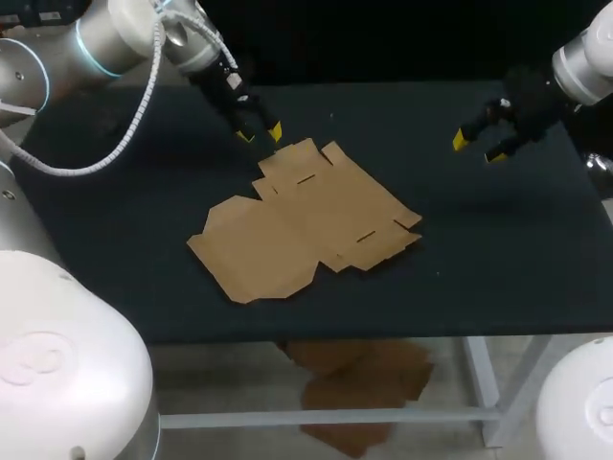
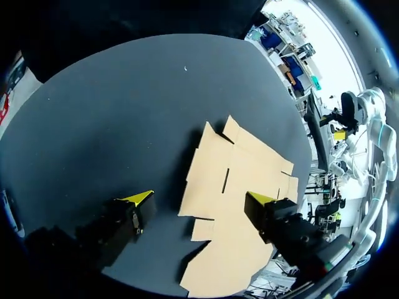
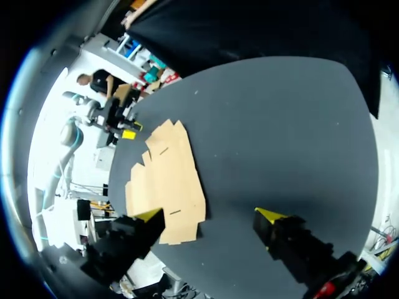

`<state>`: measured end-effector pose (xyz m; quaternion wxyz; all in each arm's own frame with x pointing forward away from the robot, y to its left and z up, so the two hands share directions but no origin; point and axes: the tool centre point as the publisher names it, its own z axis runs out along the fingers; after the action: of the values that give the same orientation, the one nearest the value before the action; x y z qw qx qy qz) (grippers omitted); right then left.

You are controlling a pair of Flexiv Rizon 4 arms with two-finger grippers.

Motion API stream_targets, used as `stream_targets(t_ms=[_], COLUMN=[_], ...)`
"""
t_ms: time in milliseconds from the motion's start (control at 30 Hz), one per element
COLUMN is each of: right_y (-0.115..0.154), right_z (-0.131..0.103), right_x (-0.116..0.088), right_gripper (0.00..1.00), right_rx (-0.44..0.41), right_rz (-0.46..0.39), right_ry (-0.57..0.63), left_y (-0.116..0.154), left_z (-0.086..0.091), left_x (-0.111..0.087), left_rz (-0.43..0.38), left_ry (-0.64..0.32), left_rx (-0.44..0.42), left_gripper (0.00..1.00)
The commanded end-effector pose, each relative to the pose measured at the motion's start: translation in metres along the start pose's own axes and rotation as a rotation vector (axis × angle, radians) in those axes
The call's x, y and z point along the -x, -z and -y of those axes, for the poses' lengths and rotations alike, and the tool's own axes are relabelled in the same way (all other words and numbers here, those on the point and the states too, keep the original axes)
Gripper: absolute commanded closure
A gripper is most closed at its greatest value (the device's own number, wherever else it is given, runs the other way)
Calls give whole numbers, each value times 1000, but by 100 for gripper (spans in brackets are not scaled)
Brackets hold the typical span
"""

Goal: Assemble the packaging by folding the flat box into shape, placing the metal phone stand inside, and closing the box properly

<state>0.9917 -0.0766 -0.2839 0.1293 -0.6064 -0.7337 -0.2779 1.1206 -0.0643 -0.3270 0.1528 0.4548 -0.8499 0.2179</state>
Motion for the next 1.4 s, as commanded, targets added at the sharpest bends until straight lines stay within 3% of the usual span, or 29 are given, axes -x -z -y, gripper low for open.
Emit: stream_targets(t_ms=[33,367,667,867,1100,1400], right_y=[1,1,1,1,1,1], right_z=[0,0,0,0,0,0], right_x=[0,0,0,0,0,0], right_gripper=[0,0,0,0,0,0], right_rx=[-1,-1,-1,-1,-1,-1], right_rz=[-1,-1,-1,-1,-1,-1], right_ry=[0,0,0,0,0,0], left_y=[19,33,8,-3,-12,-17], left_z=[-34,-70,-85,-88,-107,-117], left_x=[-13,-16,-24,-20,-9,1], left_rz=[15,-5,-37,-19,-23,1], left_ry=[7,112,124,114,126,131], left_rx=[-174,-259,-306,-293,-247,-211], left_gripper=[0,0,0,0,0,0])
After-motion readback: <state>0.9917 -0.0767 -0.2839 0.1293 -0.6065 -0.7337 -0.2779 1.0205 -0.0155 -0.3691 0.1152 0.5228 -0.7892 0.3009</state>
